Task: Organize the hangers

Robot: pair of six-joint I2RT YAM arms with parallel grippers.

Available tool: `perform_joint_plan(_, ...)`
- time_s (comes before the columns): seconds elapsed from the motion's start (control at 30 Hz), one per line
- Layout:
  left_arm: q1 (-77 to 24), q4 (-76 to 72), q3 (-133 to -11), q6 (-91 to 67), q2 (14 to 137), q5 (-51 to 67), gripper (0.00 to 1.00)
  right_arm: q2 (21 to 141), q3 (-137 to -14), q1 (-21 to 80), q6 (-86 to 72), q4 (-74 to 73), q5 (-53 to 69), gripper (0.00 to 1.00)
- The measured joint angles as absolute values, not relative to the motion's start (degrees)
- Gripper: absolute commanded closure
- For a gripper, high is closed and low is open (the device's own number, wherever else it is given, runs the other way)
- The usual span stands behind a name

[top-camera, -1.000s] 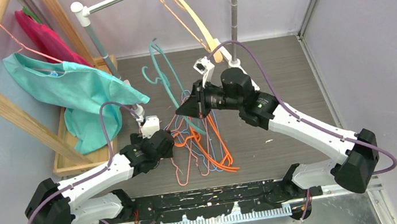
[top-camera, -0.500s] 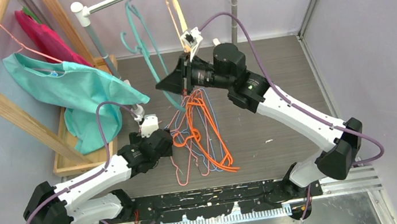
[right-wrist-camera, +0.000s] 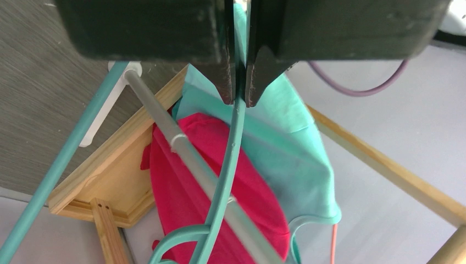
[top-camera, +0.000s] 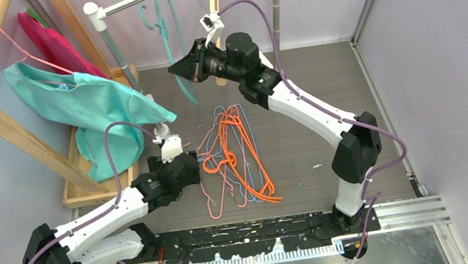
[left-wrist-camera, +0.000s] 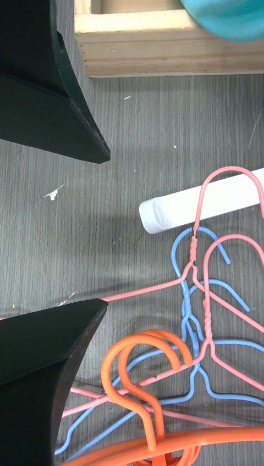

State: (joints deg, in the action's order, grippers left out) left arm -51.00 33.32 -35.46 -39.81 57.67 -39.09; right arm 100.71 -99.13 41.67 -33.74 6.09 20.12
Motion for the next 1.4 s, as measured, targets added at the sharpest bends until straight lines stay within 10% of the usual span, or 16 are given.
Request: perform_joint_plan(1.4,-51.00,36.38,-35.42,-39.88,54.52,-40.32,0.02,98.50,-88.62,25.78,-49.98,26.37,24.10,0.98)
